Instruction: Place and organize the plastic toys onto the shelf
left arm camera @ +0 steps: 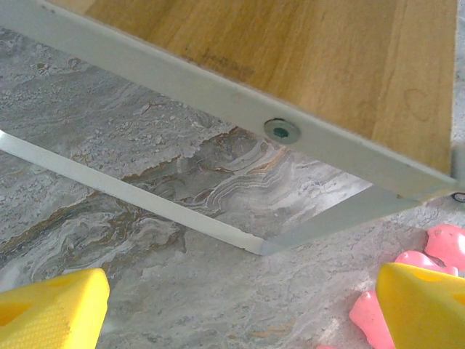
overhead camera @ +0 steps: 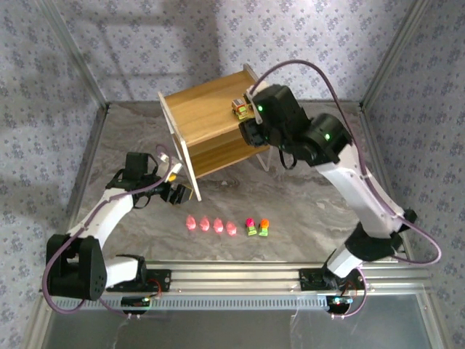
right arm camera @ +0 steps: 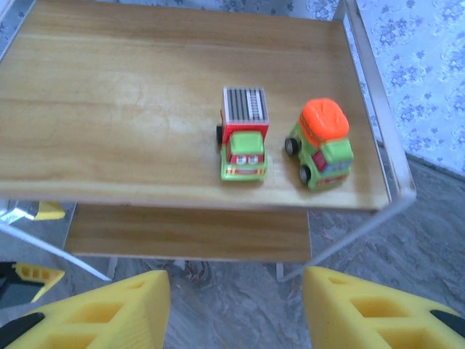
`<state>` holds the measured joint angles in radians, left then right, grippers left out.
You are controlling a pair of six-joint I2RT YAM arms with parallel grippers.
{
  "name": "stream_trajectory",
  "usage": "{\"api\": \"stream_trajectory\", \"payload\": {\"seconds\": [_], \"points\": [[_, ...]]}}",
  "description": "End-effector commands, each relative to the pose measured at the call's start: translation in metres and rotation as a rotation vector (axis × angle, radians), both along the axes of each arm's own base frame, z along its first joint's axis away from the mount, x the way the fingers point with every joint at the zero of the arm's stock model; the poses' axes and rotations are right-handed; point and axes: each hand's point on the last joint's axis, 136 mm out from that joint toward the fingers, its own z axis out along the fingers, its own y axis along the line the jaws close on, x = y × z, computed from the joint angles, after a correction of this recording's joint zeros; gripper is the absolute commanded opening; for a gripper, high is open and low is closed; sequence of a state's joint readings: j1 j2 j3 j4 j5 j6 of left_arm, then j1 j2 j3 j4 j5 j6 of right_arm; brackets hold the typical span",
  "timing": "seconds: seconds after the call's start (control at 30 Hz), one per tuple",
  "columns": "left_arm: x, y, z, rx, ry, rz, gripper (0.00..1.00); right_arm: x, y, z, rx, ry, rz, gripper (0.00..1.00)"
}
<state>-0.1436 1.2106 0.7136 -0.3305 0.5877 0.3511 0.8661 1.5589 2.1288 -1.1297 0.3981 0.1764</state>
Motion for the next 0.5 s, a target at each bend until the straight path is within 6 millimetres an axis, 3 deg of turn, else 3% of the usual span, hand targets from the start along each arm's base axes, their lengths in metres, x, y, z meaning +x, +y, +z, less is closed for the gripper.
{"api": "stream_trajectory", "payload": {"seconds": [0.0,0.17,0.47], "points": [[-0.007,-0.002,0.012,-0.011,-0.02,-0.037,0.95,-0.005,-0.013,-0.01,0.021,-0.028,-0.117,0.53],[-0.011,-0.001,0.011,-0.003,-0.02,-0.044,0.95,-0.03,-0.032,-0.045,0.048,0.004,-0.188,0.54],[-0.02,0.0,0.009,0.008,-0.025,-0.071,0.95,-0.064,-0.049,-0.122,0.059,0.096,-0.307,0.55]]}}
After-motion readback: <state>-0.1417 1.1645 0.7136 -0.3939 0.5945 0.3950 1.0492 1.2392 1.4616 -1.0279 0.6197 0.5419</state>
